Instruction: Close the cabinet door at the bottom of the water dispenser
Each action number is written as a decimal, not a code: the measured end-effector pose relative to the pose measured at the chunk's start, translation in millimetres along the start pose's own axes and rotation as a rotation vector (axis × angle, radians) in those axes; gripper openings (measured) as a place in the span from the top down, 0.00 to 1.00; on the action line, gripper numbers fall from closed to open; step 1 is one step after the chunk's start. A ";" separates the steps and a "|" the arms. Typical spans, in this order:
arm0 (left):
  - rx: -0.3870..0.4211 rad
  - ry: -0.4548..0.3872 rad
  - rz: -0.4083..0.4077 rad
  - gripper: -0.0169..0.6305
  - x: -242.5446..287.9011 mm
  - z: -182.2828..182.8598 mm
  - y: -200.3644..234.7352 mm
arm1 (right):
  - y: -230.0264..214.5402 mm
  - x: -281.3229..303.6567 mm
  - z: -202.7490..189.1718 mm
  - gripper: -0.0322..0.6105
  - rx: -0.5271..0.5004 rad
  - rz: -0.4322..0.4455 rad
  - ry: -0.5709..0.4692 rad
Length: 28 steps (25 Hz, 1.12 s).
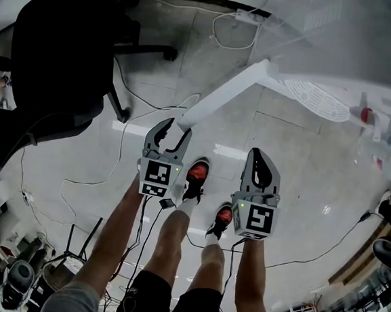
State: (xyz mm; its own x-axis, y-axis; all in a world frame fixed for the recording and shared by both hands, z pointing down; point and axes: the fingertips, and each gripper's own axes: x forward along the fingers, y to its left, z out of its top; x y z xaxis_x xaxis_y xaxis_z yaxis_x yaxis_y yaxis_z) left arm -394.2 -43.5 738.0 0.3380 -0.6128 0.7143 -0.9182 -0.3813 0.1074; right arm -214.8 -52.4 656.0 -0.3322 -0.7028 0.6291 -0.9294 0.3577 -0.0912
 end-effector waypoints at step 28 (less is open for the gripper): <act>0.030 0.023 0.035 0.69 2.2 -18.5 -67.9 | -46.6 -41.2 -41.5 0.92 0.030 -0.006 -0.029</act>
State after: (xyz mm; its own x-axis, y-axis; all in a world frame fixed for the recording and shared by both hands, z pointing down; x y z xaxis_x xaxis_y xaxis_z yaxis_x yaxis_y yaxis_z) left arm -334.9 -6.2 745.0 0.3008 -0.6102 0.7329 -0.9226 -0.3807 0.0618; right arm -151.1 -14.6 666.4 -0.3307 -0.7224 0.6072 -0.9357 0.3349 -0.1112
